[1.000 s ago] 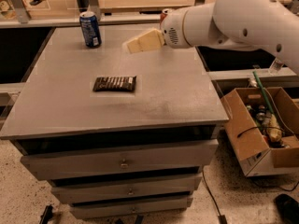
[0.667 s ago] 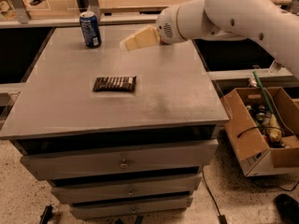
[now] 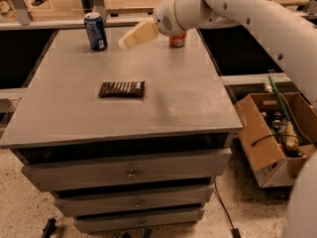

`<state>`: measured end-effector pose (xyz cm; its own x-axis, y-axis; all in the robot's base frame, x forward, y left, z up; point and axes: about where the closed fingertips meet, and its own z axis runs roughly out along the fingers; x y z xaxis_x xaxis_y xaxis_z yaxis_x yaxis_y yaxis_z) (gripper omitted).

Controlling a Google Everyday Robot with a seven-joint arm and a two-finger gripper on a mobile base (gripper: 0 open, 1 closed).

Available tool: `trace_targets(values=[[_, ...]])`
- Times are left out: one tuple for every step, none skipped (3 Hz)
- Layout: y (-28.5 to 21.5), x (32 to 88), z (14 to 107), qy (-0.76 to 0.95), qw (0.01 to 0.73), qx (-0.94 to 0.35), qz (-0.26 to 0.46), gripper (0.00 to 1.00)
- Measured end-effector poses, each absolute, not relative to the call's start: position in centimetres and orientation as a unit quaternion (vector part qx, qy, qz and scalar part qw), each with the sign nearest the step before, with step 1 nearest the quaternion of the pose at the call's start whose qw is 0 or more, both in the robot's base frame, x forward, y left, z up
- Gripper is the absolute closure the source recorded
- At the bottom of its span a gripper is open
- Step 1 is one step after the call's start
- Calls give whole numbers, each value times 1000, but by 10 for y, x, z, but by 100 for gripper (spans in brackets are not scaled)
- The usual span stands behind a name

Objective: Move pepsi can near rxbar chocolate

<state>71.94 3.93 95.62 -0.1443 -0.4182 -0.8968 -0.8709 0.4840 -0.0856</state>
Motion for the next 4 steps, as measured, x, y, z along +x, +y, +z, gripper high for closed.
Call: trace_targets(values=[[56,734,956,697,467,-476,262,0],[69,744,951,690,458,-493,265,0],[81,751,942,690,450,-501,266,0],[96,756,937,690,446,-504,267,0]])
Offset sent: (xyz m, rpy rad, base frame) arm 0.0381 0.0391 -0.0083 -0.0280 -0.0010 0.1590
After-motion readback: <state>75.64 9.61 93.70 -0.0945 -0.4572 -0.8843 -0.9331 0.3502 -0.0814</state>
